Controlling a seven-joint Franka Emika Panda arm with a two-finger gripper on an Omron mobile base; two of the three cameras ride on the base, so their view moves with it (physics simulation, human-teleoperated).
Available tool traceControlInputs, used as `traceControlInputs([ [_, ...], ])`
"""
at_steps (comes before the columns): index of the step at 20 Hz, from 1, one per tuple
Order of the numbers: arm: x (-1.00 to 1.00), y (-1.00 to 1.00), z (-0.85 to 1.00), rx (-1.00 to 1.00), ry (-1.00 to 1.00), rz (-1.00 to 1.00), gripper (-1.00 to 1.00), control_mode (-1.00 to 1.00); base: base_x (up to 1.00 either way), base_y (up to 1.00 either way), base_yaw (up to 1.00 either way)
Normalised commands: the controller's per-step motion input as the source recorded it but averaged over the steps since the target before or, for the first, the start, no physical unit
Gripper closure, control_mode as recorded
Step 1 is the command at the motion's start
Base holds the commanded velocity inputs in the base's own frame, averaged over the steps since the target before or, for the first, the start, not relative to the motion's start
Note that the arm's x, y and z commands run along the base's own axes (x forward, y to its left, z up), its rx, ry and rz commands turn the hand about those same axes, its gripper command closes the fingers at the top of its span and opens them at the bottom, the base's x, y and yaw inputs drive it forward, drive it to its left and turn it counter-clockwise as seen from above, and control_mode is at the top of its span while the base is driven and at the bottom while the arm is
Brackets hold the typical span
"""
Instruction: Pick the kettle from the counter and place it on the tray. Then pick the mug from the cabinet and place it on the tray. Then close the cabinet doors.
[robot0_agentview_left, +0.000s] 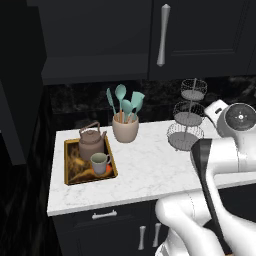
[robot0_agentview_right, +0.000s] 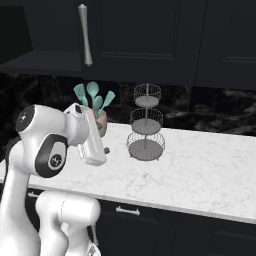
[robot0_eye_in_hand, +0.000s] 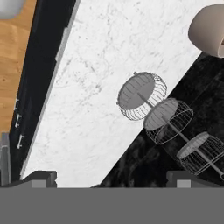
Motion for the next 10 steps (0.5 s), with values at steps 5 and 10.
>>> traceControlInputs([
  [5, -0.23, 0.82, 0.00, -0.29, -0.09, 0.00, -1.00, -1.00, 0.00, 0.00, 0.00],
  [10, -0.05, 0.91, 0.00, -0.32, -0.08, 0.00, -1.00, -1.00, 0.00, 0.00, 0.00],
])
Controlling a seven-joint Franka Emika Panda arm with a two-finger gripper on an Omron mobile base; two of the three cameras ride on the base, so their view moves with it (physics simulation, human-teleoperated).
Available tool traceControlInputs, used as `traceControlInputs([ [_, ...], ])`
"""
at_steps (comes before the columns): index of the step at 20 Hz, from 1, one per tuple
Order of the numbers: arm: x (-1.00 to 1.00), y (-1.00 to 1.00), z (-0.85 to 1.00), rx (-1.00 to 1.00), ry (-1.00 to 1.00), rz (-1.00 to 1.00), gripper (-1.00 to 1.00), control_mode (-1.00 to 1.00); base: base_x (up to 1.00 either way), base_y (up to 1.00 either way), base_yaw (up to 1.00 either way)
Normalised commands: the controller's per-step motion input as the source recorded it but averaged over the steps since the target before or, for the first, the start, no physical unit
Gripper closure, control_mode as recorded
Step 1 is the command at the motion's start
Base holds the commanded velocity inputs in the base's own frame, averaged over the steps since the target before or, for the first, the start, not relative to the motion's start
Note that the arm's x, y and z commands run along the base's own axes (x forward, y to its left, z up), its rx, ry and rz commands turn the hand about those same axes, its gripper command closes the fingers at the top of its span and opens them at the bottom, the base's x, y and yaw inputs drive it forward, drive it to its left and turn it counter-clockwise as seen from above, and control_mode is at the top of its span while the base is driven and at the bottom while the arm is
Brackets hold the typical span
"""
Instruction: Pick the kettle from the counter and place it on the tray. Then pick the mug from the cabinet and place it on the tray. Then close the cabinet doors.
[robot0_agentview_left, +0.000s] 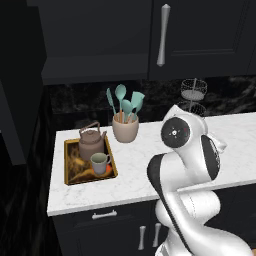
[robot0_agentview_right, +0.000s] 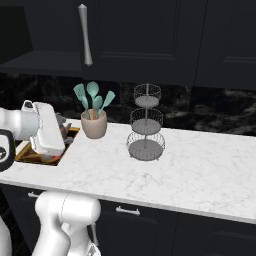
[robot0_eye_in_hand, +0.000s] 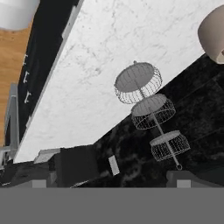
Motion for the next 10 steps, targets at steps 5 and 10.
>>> traceControlInputs([
  [5, -0.01, 0.19, -0.07, -0.06, -0.05, 0.01, -1.00, -1.00, 0.00, 0.00, 0.00],
  [10, -0.26, -0.03, -0.04, -0.05, -0.23, 0.20, -1.00, -1.00, 0.00, 0.00, 0.00],
])
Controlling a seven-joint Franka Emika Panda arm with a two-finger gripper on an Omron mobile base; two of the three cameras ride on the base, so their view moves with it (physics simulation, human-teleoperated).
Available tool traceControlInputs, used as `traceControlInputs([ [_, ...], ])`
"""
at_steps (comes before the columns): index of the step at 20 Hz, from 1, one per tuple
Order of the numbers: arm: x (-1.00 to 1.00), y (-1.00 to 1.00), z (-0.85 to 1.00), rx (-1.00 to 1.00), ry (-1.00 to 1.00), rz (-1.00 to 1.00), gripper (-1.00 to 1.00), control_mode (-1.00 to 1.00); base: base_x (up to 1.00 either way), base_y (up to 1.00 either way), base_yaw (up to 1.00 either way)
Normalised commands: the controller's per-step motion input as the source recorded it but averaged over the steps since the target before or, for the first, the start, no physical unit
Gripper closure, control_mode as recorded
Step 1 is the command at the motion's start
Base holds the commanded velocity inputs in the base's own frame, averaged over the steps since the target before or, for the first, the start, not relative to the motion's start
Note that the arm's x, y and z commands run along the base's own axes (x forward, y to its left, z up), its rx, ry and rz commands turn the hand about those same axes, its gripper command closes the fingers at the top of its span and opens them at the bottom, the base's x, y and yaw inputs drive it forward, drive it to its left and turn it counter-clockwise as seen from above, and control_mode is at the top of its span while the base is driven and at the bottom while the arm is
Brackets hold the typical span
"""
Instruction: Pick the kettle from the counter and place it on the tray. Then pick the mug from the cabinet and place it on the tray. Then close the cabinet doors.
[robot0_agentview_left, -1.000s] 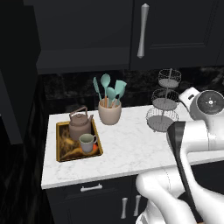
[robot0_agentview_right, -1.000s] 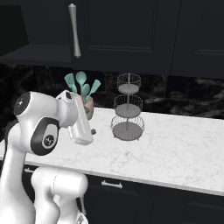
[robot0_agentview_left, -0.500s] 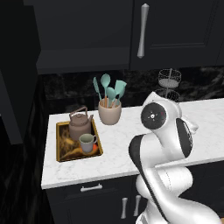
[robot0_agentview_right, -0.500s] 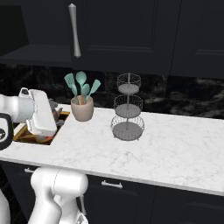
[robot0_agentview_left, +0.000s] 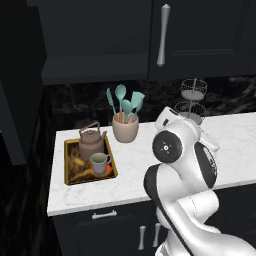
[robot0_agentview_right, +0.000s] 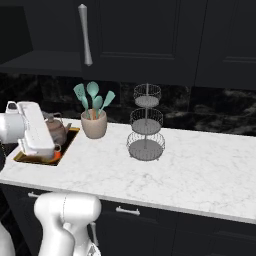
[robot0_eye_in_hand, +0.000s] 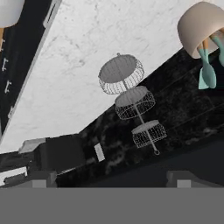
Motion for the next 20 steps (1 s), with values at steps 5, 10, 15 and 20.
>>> traceControlInputs([
  [5, -0.41, 0.45, -0.17, -0.23, -0.16, 0.20, -1.00, -1.00, 0.00, 0.00, 0.00],
  [10, -0.31, 0.61, -0.01, -0.33, -0.18, -0.05, -1.00, -1.00, 0.00, 0.00, 0.00],
  [15, -0.24, 0.41, 0.04, -0.37, -0.02, -0.29, -1.00, -1.00, 0.00, 0.00, 0.00],
  [20, -0.19, 0.37, 0.11, -0.55, -0.15, -0.21, -1.00, -1.00, 0.00, 0.00, 0.00],
])
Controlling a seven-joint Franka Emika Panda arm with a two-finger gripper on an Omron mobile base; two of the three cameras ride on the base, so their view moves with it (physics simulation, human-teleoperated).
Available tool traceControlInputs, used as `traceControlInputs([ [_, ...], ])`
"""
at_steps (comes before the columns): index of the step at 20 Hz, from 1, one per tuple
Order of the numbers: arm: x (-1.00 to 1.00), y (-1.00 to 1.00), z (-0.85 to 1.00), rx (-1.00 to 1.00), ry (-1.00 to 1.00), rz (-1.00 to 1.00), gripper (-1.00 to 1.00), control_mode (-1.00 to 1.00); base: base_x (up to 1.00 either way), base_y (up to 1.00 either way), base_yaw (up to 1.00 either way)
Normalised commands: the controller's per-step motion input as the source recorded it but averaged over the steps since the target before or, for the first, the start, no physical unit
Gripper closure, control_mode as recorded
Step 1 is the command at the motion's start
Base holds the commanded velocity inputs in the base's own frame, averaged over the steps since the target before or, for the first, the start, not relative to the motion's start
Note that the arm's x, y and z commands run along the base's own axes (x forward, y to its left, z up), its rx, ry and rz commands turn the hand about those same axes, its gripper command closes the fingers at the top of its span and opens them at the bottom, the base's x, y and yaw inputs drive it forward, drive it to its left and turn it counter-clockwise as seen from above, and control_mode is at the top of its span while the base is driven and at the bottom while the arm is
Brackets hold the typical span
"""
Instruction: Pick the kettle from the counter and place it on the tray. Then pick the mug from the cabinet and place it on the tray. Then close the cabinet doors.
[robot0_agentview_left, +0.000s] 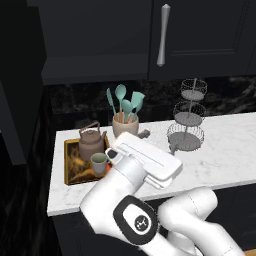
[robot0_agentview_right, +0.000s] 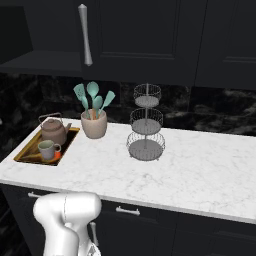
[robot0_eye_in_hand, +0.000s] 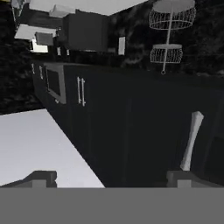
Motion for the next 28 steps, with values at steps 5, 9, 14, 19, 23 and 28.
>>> traceControlInputs([
  [5, -0.17, 0.36, 0.00, -0.82, -0.41, -0.07, -1.00, -1.00, 0.00, 0.00, 0.00],
  [9, -0.23, 0.34, 0.00, -0.77, -0.31, -0.07, -1.00, -1.00, 0.00, 0.00, 0.00],
  [14, -0.08, 0.19, -0.05, -0.51, -0.07, -0.06, -1.00, -1.00, 0.00, 0.00, 0.00],
  [19, -0.15, 0.20, -0.04, -0.35, 0.07, -0.18, -1.00, -1.00, 0.00, 0.00, 0.00],
  [23, -0.36, 0.47, 0.00, -0.40, 0.04, -0.30, -1.00, -1.00, 0.00, 0.00, 0.00],
  [28, -0.33, 0.33, 0.00, -0.12, -0.01, -0.14, -1.00, -1.00, 0.00, 0.00, 0.00],
])
